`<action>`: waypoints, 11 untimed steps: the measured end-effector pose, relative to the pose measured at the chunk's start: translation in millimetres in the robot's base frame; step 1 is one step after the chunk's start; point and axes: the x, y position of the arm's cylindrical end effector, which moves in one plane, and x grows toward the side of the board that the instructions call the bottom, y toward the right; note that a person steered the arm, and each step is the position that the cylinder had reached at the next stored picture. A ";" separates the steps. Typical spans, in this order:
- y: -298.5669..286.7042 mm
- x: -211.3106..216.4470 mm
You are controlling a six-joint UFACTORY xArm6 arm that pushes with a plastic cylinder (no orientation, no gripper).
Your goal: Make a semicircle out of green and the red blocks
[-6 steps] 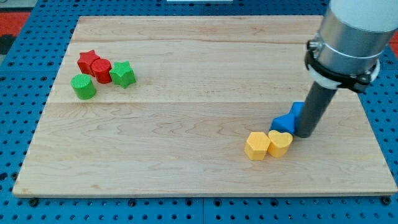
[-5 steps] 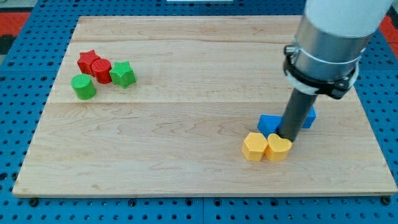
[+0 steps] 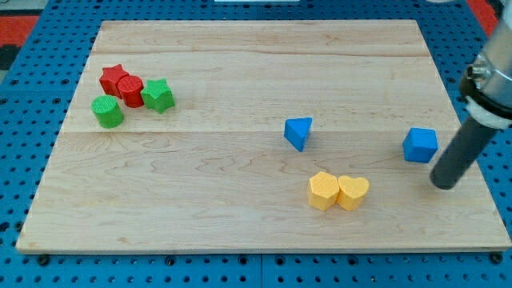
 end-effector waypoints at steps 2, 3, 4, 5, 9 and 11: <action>15.3 -52.5; -81.1 -55.6; -134.6 -57.1; -131.5 -57.1; -329.4 -199.0; -449.9 -143.8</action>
